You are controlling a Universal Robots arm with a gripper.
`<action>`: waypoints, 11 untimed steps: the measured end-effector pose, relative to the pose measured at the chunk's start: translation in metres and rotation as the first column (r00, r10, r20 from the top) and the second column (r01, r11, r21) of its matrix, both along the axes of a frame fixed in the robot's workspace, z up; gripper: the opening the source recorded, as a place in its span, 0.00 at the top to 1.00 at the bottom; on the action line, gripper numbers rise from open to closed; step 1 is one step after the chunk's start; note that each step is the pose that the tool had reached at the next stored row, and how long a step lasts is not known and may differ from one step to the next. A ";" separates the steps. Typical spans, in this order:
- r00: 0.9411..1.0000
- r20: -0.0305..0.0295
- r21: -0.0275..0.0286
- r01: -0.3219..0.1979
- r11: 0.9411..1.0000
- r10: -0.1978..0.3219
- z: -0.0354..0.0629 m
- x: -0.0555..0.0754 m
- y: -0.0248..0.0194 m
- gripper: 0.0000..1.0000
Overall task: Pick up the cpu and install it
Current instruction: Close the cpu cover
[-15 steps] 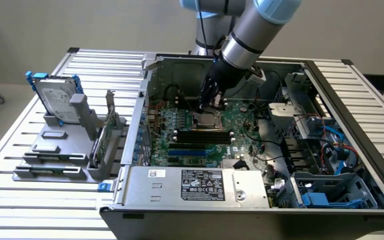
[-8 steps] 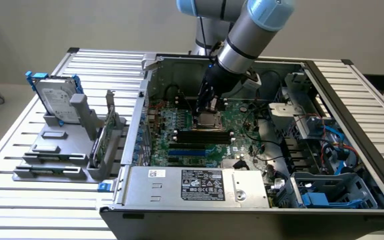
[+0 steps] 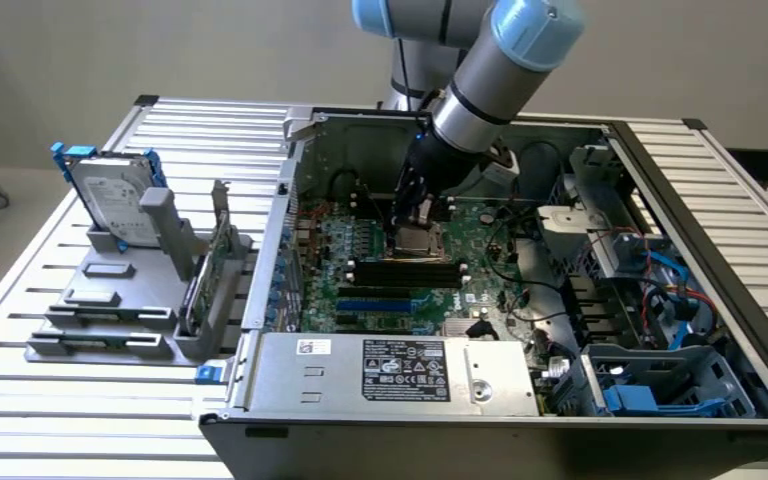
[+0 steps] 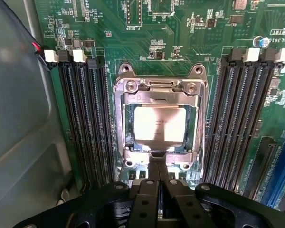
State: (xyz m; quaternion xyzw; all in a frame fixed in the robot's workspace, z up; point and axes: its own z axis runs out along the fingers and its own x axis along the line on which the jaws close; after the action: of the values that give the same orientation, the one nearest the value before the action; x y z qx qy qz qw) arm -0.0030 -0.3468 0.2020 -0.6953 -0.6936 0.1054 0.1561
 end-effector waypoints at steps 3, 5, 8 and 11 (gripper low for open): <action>1.000 0.000 0.001 0.002 1.000 -0.002 -0.0033 0.000 0.0001 0.89; 1.000 0.000 0.001 0.003 1.000 -0.003 -0.0055 0.000 0.0003 0.89; 1.000 0.000 0.002 0.006 1.000 -0.006 -0.0091 0.000 0.0008 0.89; 1.000 -0.001 0.001 0.008 1.000 -0.008 -0.0119 -0.001 0.0011 0.89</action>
State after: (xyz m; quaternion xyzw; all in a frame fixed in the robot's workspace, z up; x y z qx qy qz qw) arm -0.0038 -0.3458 0.1901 -0.6979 -0.6908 0.1047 0.1572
